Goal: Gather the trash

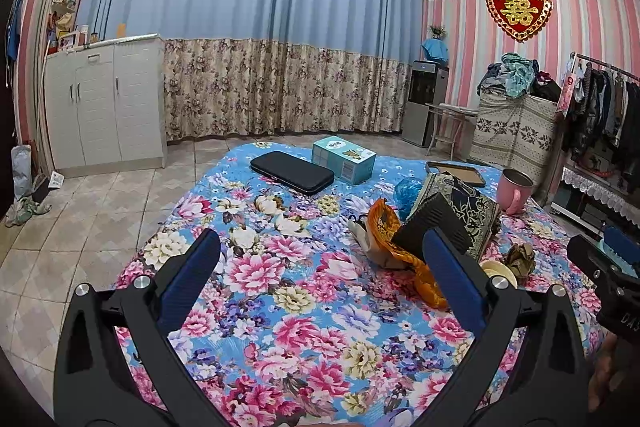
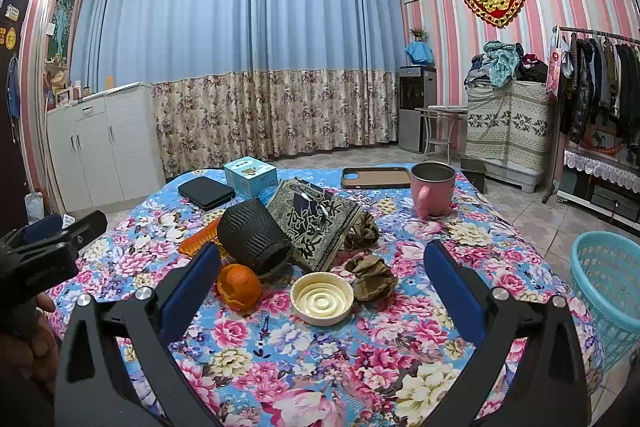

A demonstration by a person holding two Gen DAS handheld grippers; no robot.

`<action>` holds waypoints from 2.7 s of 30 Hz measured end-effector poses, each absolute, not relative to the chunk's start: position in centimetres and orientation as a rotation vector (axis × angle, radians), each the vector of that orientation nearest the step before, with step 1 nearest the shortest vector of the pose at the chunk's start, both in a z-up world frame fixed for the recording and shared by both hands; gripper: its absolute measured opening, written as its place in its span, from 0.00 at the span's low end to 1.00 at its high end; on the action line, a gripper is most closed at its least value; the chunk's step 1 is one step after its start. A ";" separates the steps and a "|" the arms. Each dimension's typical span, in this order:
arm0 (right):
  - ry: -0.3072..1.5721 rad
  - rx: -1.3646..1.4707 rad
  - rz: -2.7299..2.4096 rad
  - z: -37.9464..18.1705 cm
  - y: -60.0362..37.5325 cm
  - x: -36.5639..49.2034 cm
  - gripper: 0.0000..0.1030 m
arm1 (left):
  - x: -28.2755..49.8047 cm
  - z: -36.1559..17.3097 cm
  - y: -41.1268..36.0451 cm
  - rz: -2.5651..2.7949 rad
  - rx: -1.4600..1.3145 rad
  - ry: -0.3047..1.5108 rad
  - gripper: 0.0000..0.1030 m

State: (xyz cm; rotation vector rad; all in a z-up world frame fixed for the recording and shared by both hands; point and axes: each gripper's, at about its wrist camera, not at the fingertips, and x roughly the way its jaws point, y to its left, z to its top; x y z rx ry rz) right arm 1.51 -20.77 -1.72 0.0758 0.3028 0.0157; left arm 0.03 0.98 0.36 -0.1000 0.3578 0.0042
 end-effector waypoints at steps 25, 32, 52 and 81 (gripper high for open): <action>0.380 0.080 -0.007 -2.3 -22.4 3.4 0.96 | 1.8 0.0 2.4 0.020 -0.109 0.414 0.95; 0.506 0.078 0.067 -4.2 -21.6 6.5 0.96 | 2.7 -0.7 2.9 0.025 -0.133 0.451 0.95; 0.851 0.068 0.072 -9.6 -20.7 14.3 0.76 | 4.5 -3.2 1.1 -0.011 -0.100 0.598 0.95; 0.516 0.077 0.150 -3.4 -22.3 7.9 0.58 | 10.4 -4.1 -4.0 -0.153 -0.137 0.696 0.58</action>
